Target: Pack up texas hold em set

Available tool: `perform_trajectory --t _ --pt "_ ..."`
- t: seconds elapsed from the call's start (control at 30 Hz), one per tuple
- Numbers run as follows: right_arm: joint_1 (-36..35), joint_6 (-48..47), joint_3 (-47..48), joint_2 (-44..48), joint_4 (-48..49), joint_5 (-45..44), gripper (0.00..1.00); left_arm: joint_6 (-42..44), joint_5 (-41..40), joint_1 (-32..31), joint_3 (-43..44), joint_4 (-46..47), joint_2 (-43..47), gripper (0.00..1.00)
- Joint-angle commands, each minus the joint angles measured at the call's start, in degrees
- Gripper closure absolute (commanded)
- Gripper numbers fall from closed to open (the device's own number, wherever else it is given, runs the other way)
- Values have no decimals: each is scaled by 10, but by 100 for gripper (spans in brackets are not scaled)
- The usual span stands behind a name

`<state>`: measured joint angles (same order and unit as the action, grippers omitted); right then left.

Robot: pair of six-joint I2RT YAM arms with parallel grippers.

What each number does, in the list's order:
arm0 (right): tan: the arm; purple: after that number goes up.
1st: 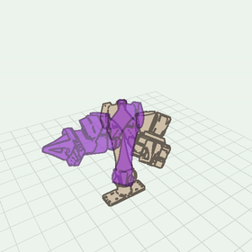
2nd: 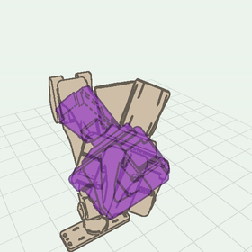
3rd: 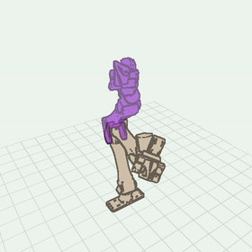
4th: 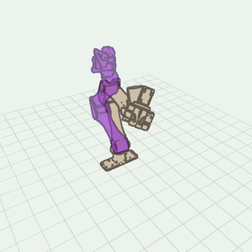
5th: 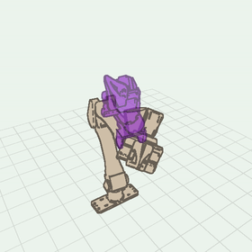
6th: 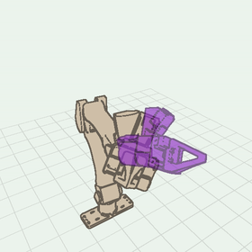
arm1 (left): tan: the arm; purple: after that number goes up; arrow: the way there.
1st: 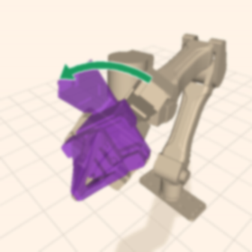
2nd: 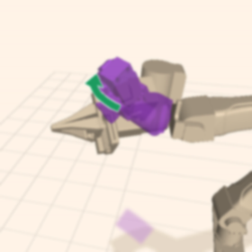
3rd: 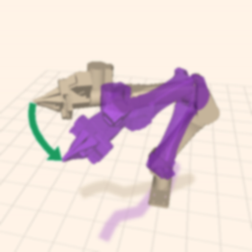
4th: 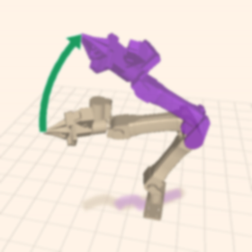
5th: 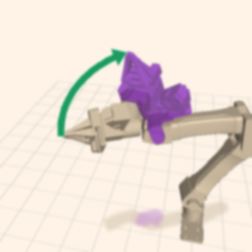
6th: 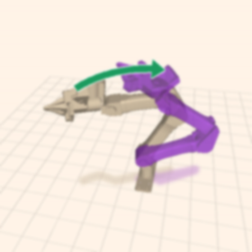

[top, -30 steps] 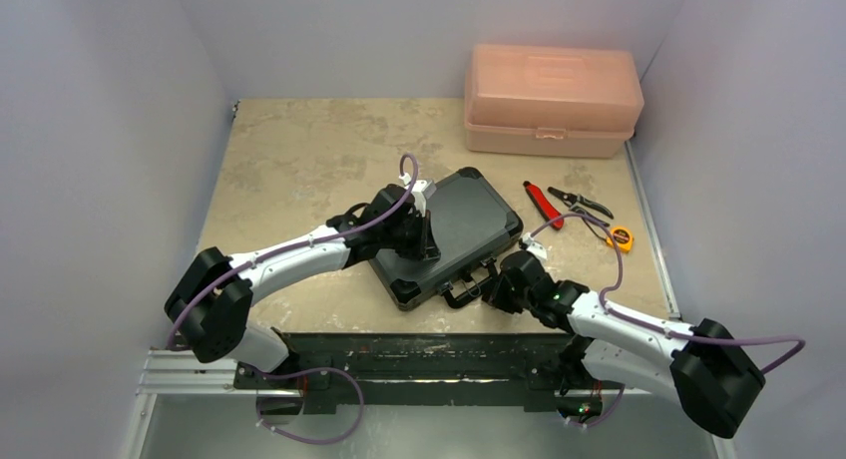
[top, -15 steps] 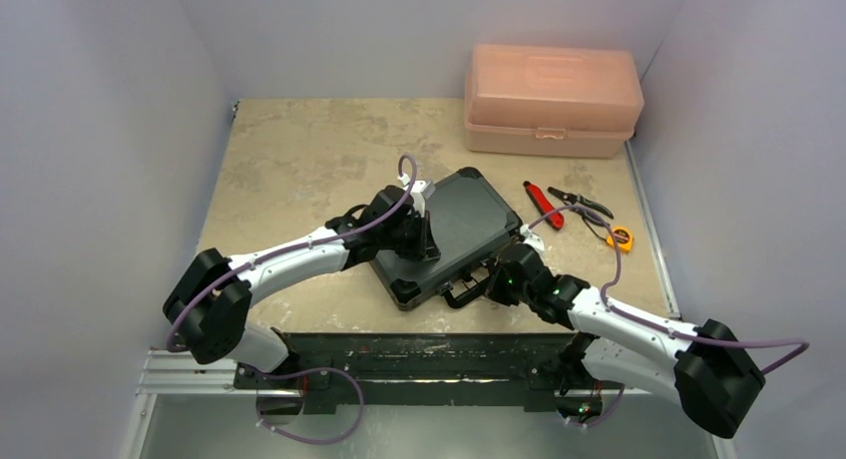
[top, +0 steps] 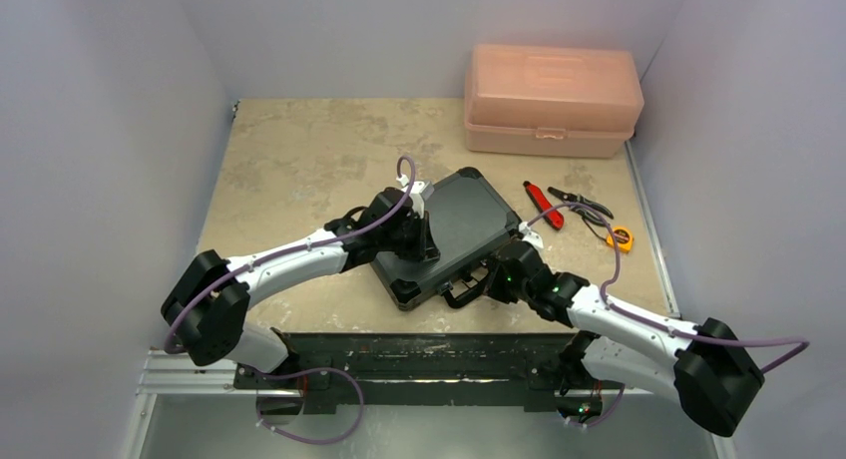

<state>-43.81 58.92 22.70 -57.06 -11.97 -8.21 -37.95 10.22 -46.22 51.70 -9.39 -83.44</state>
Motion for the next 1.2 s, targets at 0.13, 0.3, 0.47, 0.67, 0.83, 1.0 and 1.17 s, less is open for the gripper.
perform_trajectory --t 0.13,0.3,0.47,0.67,0.83,1.0,1.17 --pt "1 -9 43 -8 -1 -25 100 11 -17 -7 -35 -99 -16 100" --pt "2 -11 49 -17 5 -22 100 12 -19 -8 -34 -100 -16 100" --pt "2 -13 55 -22 8 -21 100 11 -20 -8 -34 -101 -17 100" --pt "2 -18 70 -32 7 -21 100 13 -20 -8 -33 -102 -17 100" --pt "2 -22 79 -37 8 -20 100 14 -21 -8 -34 -104 -16 100" --pt "1 -25 85 -42 9 -20 100 15 -23 -8 -33 -105 -16 100" --pt "2 -28 94 -47 9 -19 100 15 -23 -8 -32 -106 -17 100"
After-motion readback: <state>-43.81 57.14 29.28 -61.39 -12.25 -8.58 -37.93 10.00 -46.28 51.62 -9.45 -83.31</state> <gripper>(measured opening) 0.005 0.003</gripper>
